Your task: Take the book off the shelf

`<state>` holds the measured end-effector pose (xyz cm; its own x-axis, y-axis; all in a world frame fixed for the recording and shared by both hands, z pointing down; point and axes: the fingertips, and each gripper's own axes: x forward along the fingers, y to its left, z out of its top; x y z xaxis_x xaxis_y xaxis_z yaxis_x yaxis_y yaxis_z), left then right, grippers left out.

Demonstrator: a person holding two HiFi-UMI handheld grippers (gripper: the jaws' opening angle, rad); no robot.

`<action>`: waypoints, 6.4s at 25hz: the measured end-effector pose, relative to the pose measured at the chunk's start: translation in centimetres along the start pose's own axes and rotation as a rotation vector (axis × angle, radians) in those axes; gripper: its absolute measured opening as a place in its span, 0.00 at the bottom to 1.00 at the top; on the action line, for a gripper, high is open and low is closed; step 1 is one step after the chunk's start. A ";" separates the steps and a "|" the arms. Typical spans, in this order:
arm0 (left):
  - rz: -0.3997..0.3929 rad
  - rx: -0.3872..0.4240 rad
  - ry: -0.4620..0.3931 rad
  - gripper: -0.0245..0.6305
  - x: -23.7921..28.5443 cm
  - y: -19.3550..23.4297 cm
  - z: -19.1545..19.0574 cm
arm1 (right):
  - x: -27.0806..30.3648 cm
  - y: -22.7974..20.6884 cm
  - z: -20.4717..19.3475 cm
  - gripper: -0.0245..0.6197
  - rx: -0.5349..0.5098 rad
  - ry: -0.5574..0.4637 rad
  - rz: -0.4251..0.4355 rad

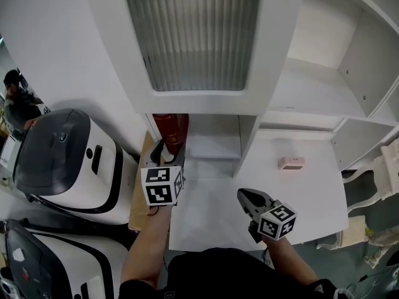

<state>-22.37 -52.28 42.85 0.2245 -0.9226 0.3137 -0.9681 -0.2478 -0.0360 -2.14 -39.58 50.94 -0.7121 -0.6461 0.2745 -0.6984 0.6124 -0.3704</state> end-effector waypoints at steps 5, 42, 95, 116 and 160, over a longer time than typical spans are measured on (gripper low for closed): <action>0.020 0.002 0.015 0.41 0.1 -0.3 -0.1 | -0.5 -0.7 -0.7 0.06 0.018 0.012 -0.009; -0.008 0.006 0.091 0.40 3.2 -1.7 0.6 | -1.8 -1.0 -2.5 0.06 0.037 0.060 0.010; -0.085 -0.116 -0.053 0.38 -10.0 -10.9 -3.5 | -8.9 -3.0 -6.6 0.06 0.104 0.120 -0.006; -0.330 -0.064 0.067 0.37 -12.9 -13.4 -13.9 | -8.5 5.1 -9.8 0.06 0.115 0.152 -0.103; -0.341 0.001 -0.243 0.36 -11.2 -27.3 4.1 | -23.6 -3.6 9.2 0.06 -0.287 -0.296 -0.128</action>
<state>1.94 -36.38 36.40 0.5523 -0.8303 0.0745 -0.8335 -0.5516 0.0305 17.87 -30.74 37.60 -0.5968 -0.8022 0.0198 -0.8009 0.5939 -0.0765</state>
